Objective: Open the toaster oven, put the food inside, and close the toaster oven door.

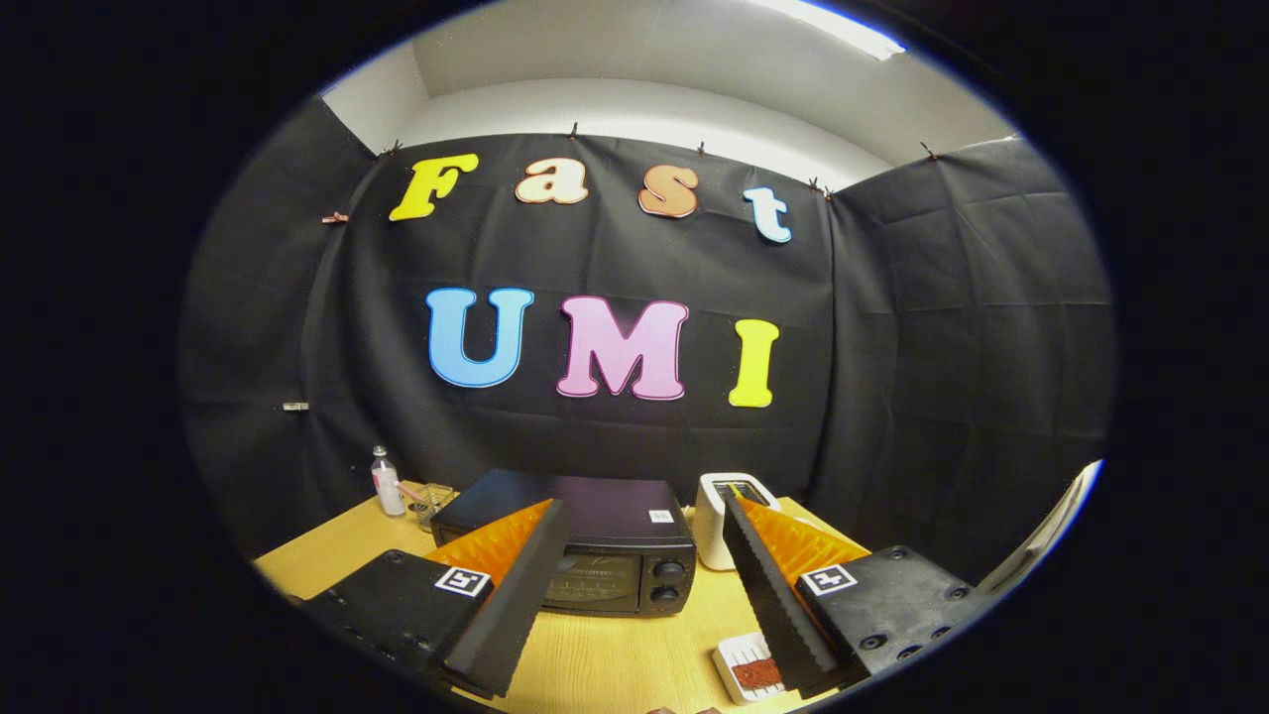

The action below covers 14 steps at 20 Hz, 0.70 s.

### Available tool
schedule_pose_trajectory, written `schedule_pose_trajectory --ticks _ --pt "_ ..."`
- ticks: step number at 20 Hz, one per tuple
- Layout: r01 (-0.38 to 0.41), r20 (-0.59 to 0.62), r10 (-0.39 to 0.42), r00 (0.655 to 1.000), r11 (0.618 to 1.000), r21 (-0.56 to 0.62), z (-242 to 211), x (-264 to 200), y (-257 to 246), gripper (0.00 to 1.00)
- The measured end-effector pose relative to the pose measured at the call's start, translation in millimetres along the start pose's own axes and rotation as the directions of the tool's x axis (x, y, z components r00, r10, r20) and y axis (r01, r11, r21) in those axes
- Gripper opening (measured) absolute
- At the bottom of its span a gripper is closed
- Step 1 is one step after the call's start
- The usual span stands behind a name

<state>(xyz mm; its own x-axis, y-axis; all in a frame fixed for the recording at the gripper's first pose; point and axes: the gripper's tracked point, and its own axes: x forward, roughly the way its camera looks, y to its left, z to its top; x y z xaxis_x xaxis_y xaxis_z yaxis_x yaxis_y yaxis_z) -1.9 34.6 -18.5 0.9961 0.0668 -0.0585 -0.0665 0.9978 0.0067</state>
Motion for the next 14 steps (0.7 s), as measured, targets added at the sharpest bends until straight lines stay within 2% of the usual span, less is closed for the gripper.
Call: schedule_pose_trajectory --ticks 6,14 --pt "-0.061 -0.046 0.061 0.997 0.998 0.008 -7 18 24 0.97" --pt "-0.125 -0.187 0.138 0.973 0.989 0.082 -53 65 66 0.97"
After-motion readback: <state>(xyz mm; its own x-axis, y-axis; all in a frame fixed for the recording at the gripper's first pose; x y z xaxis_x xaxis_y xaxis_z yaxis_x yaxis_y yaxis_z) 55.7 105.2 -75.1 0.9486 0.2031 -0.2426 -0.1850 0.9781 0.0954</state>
